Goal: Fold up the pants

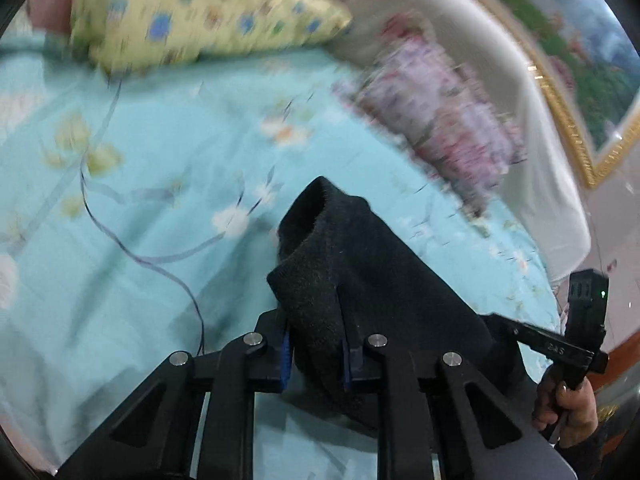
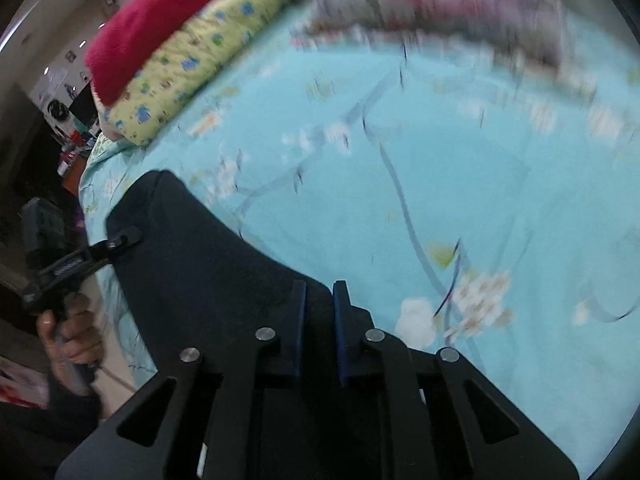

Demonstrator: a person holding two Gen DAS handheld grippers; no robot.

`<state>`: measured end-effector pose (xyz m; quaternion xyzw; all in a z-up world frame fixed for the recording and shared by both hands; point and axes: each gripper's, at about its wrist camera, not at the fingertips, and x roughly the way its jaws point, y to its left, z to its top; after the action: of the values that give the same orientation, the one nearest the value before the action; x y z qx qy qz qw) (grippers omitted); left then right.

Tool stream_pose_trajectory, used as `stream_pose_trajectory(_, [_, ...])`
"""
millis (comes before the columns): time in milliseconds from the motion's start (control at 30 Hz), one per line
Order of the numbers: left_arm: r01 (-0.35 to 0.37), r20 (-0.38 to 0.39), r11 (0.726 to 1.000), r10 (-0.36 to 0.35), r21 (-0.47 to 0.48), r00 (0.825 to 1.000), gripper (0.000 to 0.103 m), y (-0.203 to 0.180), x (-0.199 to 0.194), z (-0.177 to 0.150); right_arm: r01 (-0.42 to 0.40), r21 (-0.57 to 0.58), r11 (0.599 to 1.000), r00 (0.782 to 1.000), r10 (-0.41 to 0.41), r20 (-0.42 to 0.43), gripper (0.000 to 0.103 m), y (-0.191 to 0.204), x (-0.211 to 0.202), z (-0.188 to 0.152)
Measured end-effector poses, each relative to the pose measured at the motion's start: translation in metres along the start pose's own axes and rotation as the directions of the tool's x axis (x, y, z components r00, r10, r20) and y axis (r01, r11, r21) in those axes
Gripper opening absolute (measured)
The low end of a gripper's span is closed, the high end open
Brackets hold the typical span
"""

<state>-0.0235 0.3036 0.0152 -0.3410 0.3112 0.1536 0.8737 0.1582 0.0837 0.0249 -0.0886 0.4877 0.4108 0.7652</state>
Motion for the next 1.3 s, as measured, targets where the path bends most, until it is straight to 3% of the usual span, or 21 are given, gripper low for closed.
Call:
stream_pose_trajectory(67, [0.011,0.054,0.998,-0.014,0.059,0.998,0.017,-0.01,-0.018,0.0,0.072,-0.048,0.996,0.995,-0.069,0.065,0.011,0.011,-0.012,0.004])
stream_pose_trajectory(167, [0.013,0.07,0.993,-0.021,0.113,0.997,0.017,-0.012,-0.023,-0.003,0.149,-0.075,0.986,0.981,-0.138,0.135,0.01,0.019,-0.013,0.008])
stream_pose_trajectory(367, [-0.05,-0.017,0.99,0.052,0.135,0.998,0.019,0.017,0.025,-0.014,0.224,-0.08,0.971,0.971,-0.216,0.1,0.01,0.012,0.039,-0.003])
stream_pose_trajectory(433, [-0.063,-0.019,0.99,0.066,0.13,0.998,0.029,0.025,0.031,-0.018,0.238,-0.06,0.969,0.968,-0.233,0.091,0.015,0.006,0.05,-0.007])
stream_pose_trajectory(500, [-0.062,-0.02,0.993,0.064,0.104,0.998,0.039,0.03,0.026,-0.018,0.256,-0.031,0.966,0.961,-0.251,0.119,0.028,0.004,0.043,-0.007])
stream_pose_trajectory(600, [-0.119,0.02,0.989,0.118,0.09,0.993,0.05,0.032,0.006,-0.02,0.247,0.017,0.969,0.955,-0.247,0.165,0.028,0.007,0.017,-0.011])
stream_pose_trajectory(733, [-0.166,0.092,0.98,0.156,0.11,0.983,0.05,0.017,-0.024,-0.025,0.191,0.062,0.98,0.947,-0.2,0.251,0.028,0.017,-0.027,-0.031])
stream_pose_trajectory(1000, [-0.103,0.097,0.974,0.084,0.202,0.992,0.053,-0.028,-0.042,-0.036,0.115,0.18,0.977,0.938,-0.167,0.303,0.029,0.011,-0.076,-0.086])
stream_pose_trajectory(1300, [0.006,-0.01,0.955,-0.003,0.297,1.0,0.054,-0.087,-0.021,-0.062,0.101,0.34,0.935,0.911,-0.225,0.347,0.03,-0.015,-0.123,-0.147])
